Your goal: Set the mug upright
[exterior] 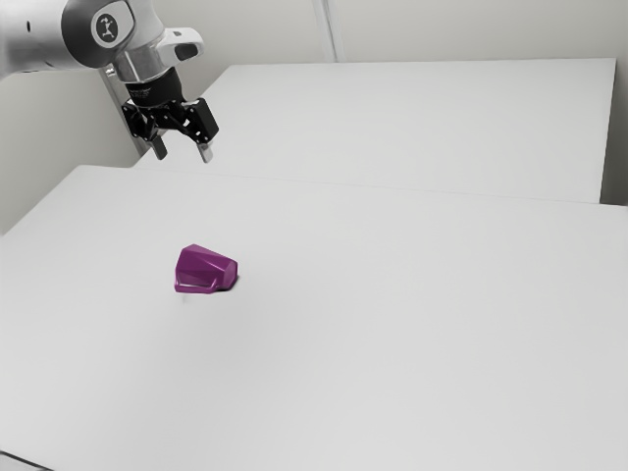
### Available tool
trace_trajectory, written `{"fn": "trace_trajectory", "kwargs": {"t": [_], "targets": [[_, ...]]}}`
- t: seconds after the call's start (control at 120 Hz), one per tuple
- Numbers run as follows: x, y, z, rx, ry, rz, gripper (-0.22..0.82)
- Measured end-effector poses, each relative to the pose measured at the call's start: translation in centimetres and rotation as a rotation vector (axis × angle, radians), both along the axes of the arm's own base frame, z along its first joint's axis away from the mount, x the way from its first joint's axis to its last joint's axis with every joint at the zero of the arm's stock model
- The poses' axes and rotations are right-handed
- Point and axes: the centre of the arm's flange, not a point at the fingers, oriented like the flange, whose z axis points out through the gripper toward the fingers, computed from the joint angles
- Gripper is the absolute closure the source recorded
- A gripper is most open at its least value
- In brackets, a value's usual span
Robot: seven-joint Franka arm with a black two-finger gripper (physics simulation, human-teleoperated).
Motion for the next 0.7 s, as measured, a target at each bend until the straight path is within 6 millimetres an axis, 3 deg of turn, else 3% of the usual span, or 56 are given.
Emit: {"fn": "trace_trajectory", "kwargs": {"t": [0.1,0.367,0.7], "targets": [[0.2,0.1,-1.2,0.009,0.026,0.003,0.00],[-0.1,-0.1,-1.8,0.016,0.043,0.010,0.00],[-0.5,-1.6,-8.2,-0.154,0.116,-0.057,0.00]]}}
